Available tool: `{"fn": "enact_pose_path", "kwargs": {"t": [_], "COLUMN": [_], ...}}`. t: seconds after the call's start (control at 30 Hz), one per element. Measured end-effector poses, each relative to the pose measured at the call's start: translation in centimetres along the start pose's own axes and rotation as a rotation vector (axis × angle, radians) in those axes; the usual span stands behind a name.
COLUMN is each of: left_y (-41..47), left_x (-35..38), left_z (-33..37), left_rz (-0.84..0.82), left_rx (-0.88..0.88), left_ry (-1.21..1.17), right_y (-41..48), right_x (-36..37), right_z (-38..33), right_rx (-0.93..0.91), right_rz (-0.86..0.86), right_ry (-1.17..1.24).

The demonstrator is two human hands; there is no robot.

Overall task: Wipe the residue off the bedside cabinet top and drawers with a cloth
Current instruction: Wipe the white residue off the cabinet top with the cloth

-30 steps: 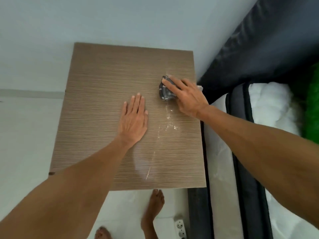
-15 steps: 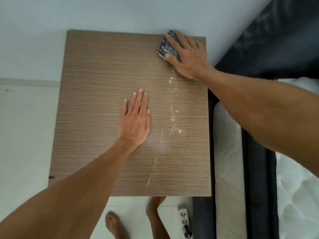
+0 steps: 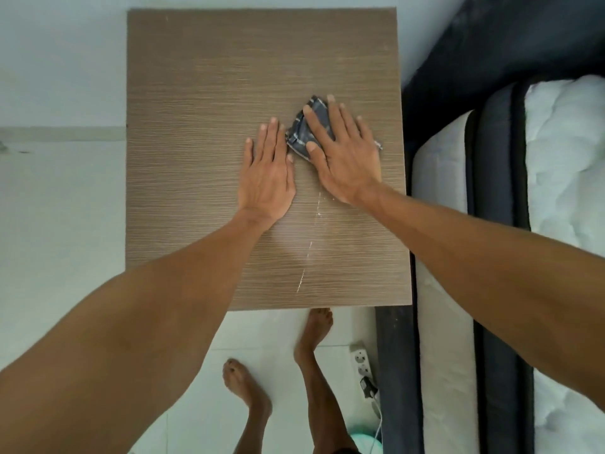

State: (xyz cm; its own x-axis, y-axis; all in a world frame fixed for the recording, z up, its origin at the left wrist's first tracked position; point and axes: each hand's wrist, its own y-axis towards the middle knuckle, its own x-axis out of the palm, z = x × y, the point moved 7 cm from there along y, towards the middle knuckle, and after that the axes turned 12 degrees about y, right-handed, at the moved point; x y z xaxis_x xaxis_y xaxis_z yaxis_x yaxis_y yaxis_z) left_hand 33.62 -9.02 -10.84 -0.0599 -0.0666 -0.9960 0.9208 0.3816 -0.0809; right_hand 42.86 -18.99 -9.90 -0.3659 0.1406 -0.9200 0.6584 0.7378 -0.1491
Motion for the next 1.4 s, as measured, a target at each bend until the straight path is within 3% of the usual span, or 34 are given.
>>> {"fn": "enact_pose_path", "kwargs": {"t": [0.27, 0.73, 0.97, 1.13, 1.4], "left_y": [0.0, -0.2, 0.2, 1.2, 5.2], "left_x": [-0.2, -0.1, -0.4, -1.0, -0.6], "left_z": [-0.7, -0.4, 0.2, 2.8, 6.2], "left_rz": [0.025, -0.003, -0.044, -0.074, -0.059], "left_rx": [0.044, 0.052, 0.065, 0.091, 0.049], "left_ry": [-0.073, -0.025, 0.022, 0.019, -0.018], "right_y": [-10.8, -21.5, -25.5, -21.8, -6.5], "right_x": [3.0, 6.7, 6.6, 1.5, -6.2], "right_z": [-3.8, -10.1, -10.0, -4.6, 4.8], "right_rx": [-0.051, -0.47, -0.741, -0.615, -0.334], "right_rz": [-0.022, -0.093, -0.282, -0.193, 0.017], "right_ry": [-0.016, -0.102, -0.081, -0.032, -0.113]}}
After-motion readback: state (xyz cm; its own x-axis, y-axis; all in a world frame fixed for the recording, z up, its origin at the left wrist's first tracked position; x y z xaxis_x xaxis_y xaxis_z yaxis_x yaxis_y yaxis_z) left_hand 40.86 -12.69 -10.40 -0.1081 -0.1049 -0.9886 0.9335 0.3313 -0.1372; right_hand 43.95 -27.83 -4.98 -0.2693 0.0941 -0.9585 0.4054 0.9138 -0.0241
